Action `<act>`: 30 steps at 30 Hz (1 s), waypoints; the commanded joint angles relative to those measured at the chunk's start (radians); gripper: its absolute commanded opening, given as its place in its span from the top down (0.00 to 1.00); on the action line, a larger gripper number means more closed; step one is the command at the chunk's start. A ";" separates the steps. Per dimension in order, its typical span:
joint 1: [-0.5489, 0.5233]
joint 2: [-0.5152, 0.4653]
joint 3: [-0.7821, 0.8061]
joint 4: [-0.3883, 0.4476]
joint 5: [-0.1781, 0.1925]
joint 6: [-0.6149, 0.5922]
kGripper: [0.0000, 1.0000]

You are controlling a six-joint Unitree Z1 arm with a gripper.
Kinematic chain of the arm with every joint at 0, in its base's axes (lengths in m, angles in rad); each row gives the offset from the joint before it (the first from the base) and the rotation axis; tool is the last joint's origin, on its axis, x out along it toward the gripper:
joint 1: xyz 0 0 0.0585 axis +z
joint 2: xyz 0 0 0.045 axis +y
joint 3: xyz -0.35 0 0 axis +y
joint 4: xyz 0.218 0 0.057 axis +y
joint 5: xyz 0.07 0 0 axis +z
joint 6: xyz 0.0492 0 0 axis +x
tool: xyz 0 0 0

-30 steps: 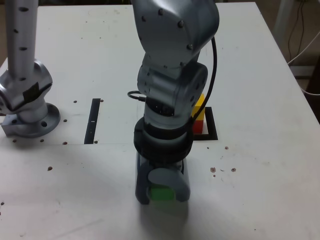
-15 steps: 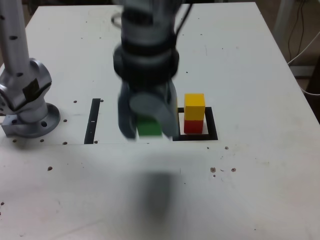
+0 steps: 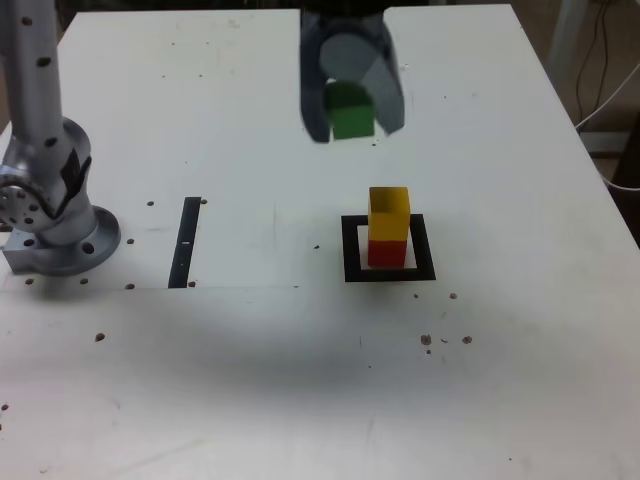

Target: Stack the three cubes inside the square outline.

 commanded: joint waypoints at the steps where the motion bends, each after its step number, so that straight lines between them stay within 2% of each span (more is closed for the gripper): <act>1: 0.023 0.022 -0.012 0.003 0.000 0.015 0.76; 8: 0.034 0.092 -0.031 0.000 -0.058 0.013 0.76; 12: 0.009 0.105 -0.044 -0.001 -0.077 -0.011 0.76; 19: -0.045 0.117 -0.059 -0.005 -0.088 -0.066 0.76; 30: -0.054 0.163 -0.054 -0.033 -0.089 -0.074 0.75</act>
